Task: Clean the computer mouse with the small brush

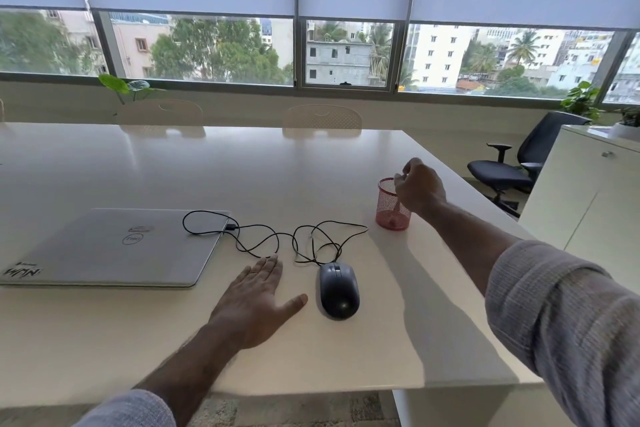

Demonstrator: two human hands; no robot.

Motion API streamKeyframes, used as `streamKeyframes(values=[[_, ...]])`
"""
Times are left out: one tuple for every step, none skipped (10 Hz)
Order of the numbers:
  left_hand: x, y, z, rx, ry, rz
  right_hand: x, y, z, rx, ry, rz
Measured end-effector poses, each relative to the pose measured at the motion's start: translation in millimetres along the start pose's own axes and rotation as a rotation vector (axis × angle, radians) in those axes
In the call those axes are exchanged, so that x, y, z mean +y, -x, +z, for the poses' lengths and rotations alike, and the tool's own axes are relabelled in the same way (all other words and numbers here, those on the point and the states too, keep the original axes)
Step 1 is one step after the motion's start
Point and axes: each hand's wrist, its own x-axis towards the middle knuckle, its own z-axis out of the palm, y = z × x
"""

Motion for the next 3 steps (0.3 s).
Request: streamKeyframes(values=[[1, 1, -1, -0.006, 0.011, -0.001, -2, 10, -9, 0.077, -0.047, -0.014], [2, 2, -3, -0.002, 0.024, -0.011, -5, 25, -18, 0.151, -0.098, -0.053], [5, 6, -6, 0.016, 0.052, -0.009, -6, 48, -21, 0.163, -0.141, -0.096]])
